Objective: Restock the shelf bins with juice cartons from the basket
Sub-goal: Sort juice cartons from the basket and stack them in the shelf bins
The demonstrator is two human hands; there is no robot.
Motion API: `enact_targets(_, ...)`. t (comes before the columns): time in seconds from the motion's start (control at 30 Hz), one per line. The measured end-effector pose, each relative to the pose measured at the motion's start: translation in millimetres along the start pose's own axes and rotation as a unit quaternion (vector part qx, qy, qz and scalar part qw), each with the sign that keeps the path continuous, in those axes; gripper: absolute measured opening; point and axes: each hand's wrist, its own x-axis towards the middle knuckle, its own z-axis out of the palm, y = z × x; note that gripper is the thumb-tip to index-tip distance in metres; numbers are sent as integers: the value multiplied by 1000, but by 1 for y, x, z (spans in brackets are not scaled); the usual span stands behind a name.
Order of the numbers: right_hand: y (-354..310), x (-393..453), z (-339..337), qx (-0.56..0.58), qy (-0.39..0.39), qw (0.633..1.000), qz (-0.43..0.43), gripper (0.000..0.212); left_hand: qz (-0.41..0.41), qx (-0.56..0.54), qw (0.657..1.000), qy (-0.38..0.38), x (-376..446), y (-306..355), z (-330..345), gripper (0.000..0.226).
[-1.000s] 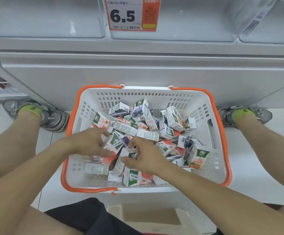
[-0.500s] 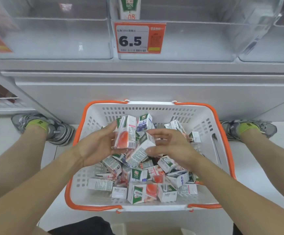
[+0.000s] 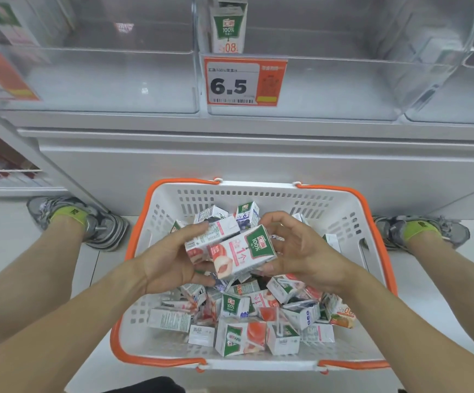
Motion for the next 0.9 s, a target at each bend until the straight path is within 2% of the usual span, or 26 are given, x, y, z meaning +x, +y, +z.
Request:
enact_targets(0.07,-3,-1,2,-35,-3,999,-10,59,-5,3,1000,-21,-2,2,2,65)
enact_targets(0.17,-15,-2,9,-186,15,982,-12,55,-15,-7,999,-27,-5,3,2,67)
enact_targets(0.3,-30,-5,21,-318,21,947,31,55,-23,22,999,-20,-5,-3,4,81)
enact_targets(0.37,-34,-7,26,-353,31,934,54,54,-17,38,999,-7,-4,-6,8,74)
enact_targets(0.5,-35,-8,31,-322,47,943,71,46,-15,58,998,25,-3,-9,16,71)
enact_targets(0.63,-37,-9,27,-339,33,937,72,36,-3,-5,998,58,-5,-4,20,66)
enact_targets(0.7,-37,-9,27,-306,20,950,55,34,-5,-24,999,37,-6,0,18,74)
enact_targets(0.77,-36,-7,31,-273,26,961,15,33,-15,-19,999,-23,-10,4,21,71)
enact_targets(0.83,-36,-5,36,-289,57,956,-11,42,-17,-19,997,-72,-14,5,25,63)
enact_targets(0.9,-37,-3,39,-341,91,935,-35,54,-6,-27,997,-71,-16,6,28,62)
